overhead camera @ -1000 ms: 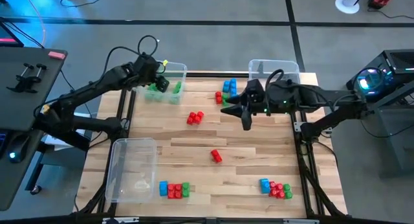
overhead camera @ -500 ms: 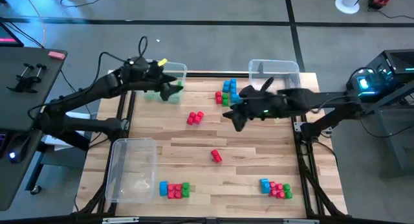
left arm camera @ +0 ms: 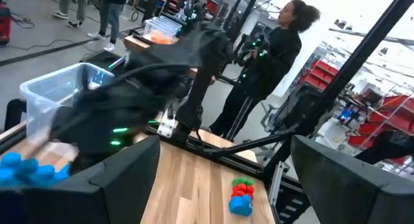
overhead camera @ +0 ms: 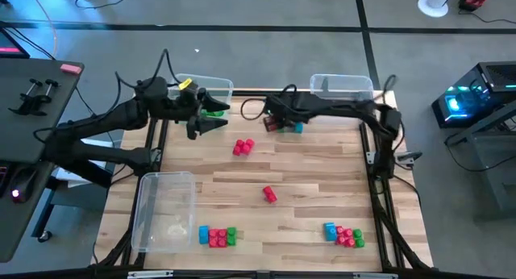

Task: Sort blocks
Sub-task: Put the green game piece into the top left transparent bin

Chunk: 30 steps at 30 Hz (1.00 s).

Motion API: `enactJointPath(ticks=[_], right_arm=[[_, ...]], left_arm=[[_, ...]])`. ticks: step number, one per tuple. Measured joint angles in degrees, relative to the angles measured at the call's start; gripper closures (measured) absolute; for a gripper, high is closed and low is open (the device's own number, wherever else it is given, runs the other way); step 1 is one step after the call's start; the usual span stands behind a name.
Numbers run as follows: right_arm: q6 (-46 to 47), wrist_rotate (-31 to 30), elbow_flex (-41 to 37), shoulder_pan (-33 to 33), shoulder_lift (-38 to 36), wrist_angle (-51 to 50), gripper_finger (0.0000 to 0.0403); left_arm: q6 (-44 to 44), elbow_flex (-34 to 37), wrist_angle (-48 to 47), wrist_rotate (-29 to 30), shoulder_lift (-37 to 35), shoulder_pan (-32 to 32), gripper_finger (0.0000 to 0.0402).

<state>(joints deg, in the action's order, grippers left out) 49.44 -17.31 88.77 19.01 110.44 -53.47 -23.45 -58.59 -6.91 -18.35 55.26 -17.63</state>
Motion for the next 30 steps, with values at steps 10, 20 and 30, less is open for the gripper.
enactJointPath(ticks=[10,20,30], right_arm=[[3.36,4.80,0.20,3.79,4.94,4.16,0.0272],[3.81,4.84,1.61,0.40,4.51,4.08,0.0272],[-0.14,4.32,2.32,-0.01,4.32,7.72,0.0272]], left_arm=[[0.95,0.00,-2.85,-0.13,-5.76,-0.01,0.0067],[1.14,0.00,-3.18,0.71,-6.86,0.01,0.0067],[0.95,0.00,-3.06,3.80,-4.81,-0.01,0.0067]])
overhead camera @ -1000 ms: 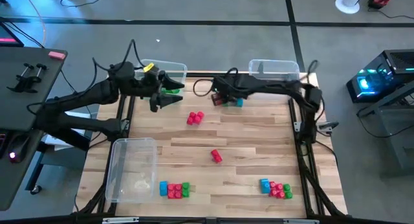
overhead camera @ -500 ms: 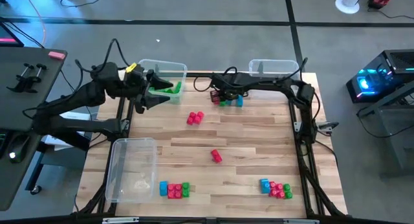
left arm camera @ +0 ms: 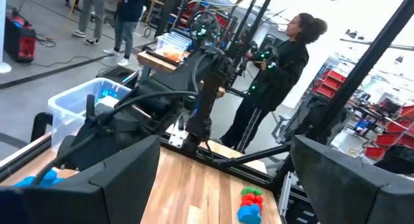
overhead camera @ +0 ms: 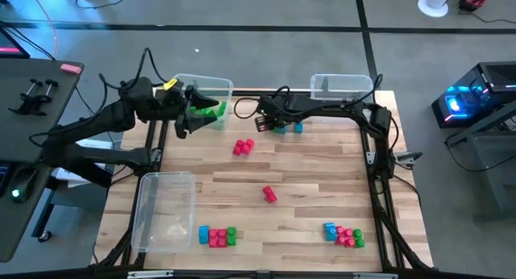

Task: Sort blocks
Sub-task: Put the green game piece into the top left transparent bin

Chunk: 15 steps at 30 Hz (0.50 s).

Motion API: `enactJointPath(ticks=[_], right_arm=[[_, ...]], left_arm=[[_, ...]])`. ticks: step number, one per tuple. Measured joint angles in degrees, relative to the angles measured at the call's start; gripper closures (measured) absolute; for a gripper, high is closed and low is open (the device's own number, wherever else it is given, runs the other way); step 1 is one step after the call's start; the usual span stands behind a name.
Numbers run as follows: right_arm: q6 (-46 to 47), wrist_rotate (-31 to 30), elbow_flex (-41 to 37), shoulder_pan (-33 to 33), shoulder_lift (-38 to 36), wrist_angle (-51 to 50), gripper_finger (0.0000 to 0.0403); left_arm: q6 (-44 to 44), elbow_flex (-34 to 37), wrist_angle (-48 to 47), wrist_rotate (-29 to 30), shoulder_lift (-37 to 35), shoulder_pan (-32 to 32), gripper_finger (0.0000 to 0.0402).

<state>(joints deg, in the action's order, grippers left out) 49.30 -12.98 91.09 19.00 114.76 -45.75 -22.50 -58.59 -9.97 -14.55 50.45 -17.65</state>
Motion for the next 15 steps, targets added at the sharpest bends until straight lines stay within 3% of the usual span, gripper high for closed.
enactJointPath(ticks=[11,15], right_arm=[[-5.17,4.71,-0.04,4.86,0.42,-5.46,0.0272],[-7.59,2.56,-0.04,5.03,0.42,-10.21,0.0272]], left_arm=[[-2.01,0.00,0.41,-0.02,1.40,0.00,0.0067],[-1.99,0.00,0.42,-0.02,1.42,0.00,0.0067]])
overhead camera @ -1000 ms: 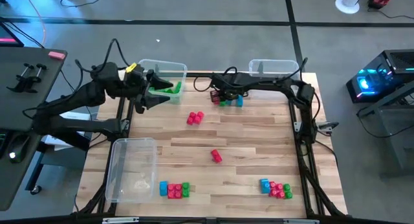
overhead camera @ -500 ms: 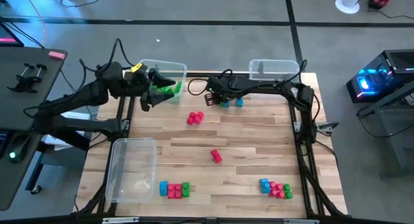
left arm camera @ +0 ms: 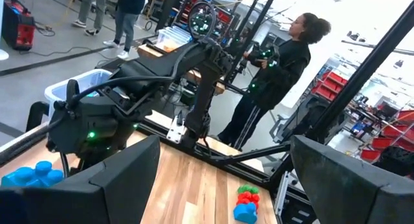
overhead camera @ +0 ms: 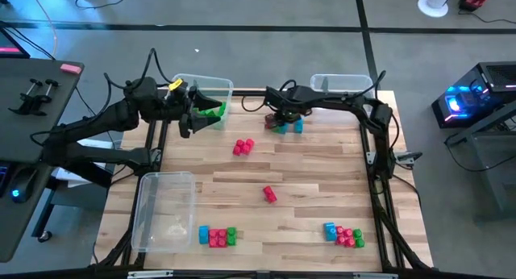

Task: Sort blocks
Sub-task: Put the green game piece into the top left transparent bin

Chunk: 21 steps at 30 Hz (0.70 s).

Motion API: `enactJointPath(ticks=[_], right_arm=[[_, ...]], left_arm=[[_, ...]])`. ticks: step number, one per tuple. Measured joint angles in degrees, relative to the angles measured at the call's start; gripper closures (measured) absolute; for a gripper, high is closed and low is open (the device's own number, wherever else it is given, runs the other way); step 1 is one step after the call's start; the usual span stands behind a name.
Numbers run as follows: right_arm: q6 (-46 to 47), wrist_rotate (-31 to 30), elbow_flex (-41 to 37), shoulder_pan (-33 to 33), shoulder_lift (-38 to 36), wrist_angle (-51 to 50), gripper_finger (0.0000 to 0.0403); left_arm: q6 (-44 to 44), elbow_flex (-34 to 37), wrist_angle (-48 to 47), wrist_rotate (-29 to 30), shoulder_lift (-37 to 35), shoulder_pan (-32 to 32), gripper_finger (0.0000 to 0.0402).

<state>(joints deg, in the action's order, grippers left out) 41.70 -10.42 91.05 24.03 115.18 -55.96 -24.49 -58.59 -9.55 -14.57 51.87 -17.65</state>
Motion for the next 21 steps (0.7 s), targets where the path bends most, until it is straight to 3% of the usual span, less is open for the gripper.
enactJointPath(ticks=[6,14,21], right_arm=[[-1.02,-2.42,-0.04,-0.26,-0.36,-2.76,0.0272],[4.26,-2.13,-0.02,-3.44,-2.38,6.10,0.0272],[10.06,-0.44,-0.09,-5.26,2.26,9.98,0.0272]], left_arm=[[0.11,0.00,-0.03,0.00,0.01,0.00,0.0067],[0.13,0.00,-0.12,-0.02,0.01,0.04,0.0067],[0.62,0.00,-0.10,-0.10,0.01,0.07,0.0067]])
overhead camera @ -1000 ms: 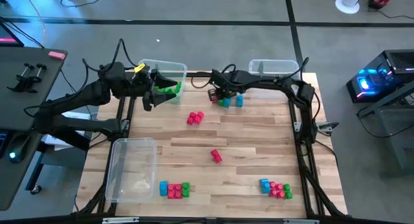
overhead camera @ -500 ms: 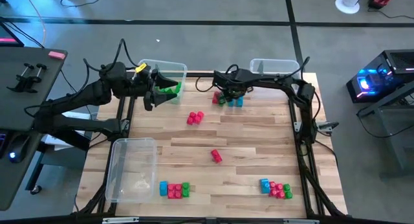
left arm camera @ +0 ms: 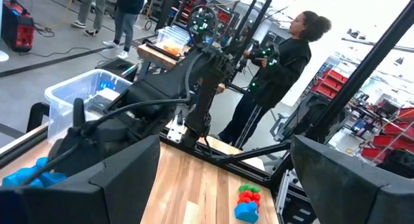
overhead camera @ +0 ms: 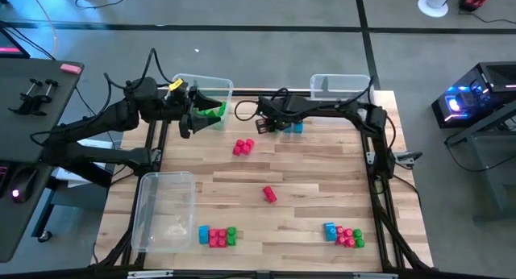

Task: Sort blocks
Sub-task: Put the green game piece into the top left transparent bin

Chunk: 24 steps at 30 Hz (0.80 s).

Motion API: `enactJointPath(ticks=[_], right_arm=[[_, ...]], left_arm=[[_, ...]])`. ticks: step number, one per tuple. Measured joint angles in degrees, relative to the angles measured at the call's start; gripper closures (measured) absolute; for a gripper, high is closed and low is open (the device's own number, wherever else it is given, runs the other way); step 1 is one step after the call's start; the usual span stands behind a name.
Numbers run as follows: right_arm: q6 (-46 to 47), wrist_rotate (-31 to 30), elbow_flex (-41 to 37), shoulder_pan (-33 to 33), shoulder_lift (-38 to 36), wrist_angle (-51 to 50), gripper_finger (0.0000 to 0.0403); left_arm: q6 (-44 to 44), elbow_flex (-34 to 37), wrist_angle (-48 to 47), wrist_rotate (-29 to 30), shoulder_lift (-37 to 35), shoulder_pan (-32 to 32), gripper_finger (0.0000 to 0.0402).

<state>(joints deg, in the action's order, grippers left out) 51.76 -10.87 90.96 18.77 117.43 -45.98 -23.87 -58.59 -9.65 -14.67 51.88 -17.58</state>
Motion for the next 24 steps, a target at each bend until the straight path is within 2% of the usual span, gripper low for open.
enactJointPath(ticks=[4,24], right_arm=[[1.50,-0.36,0.15,-0.51,0.87,1.91,0.0272],[3.96,-5.33,0.04,1.11,2.33,-3.43,0.0272]], left_arm=[[0.43,0.00,0.00,-0.03,0.01,0.00,0.0067],[1.19,0.00,-1.18,-0.16,0.02,0.00,0.0067]])
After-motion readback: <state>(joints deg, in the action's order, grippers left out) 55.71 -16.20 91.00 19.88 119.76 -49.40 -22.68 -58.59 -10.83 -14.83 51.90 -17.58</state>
